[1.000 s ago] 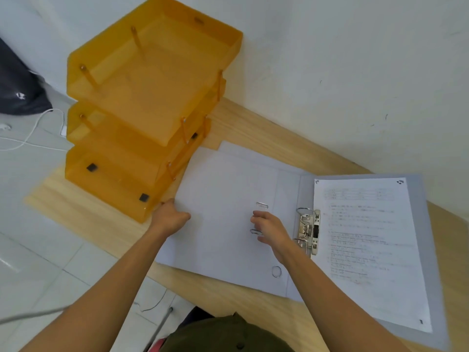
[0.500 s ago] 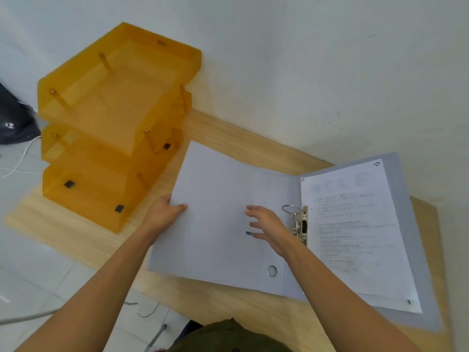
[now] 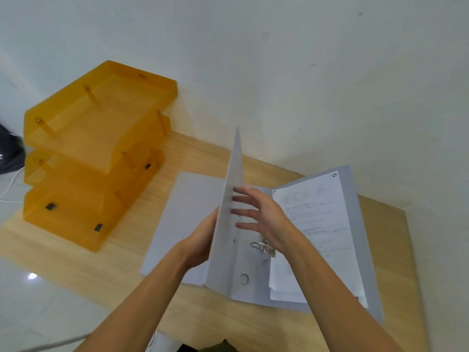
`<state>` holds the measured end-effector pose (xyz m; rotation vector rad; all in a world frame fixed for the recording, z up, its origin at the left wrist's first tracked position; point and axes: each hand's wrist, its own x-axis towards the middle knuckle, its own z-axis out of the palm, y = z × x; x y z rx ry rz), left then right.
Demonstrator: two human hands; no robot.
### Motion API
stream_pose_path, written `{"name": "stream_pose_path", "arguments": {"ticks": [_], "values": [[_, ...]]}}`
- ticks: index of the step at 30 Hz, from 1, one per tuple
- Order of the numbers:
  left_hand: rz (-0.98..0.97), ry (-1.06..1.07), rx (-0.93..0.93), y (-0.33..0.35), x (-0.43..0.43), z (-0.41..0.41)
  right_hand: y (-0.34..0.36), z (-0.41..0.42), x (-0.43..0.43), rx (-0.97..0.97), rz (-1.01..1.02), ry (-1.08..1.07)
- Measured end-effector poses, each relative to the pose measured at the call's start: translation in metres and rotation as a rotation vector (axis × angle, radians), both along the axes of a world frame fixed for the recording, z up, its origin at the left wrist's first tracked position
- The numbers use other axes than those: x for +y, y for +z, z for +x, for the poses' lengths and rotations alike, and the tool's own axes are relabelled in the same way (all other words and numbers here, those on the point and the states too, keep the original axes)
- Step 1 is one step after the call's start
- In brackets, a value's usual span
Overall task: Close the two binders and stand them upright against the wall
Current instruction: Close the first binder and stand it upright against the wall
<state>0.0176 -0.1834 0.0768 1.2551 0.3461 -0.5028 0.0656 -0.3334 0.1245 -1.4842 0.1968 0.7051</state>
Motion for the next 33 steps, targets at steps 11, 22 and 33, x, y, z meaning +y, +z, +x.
{"name": "stream_pose_path", "arguments": {"ticks": [11,22,33], "values": [[0.299,-0.200,0.053,-0.050,-0.077,0.003,0.023,-0.023,-0.094,-0.061,-0.296,0.058],[0.553,0.221,0.109,-0.064,-0.010,-0.024,0.002,-0.023,-0.056,0.003,-0.097,0.051],[0.533,0.215,0.234,-0.075,0.093,-0.028,-0.067,-0.006,-0.020,-0.121,-0.457,-0.069]]}}
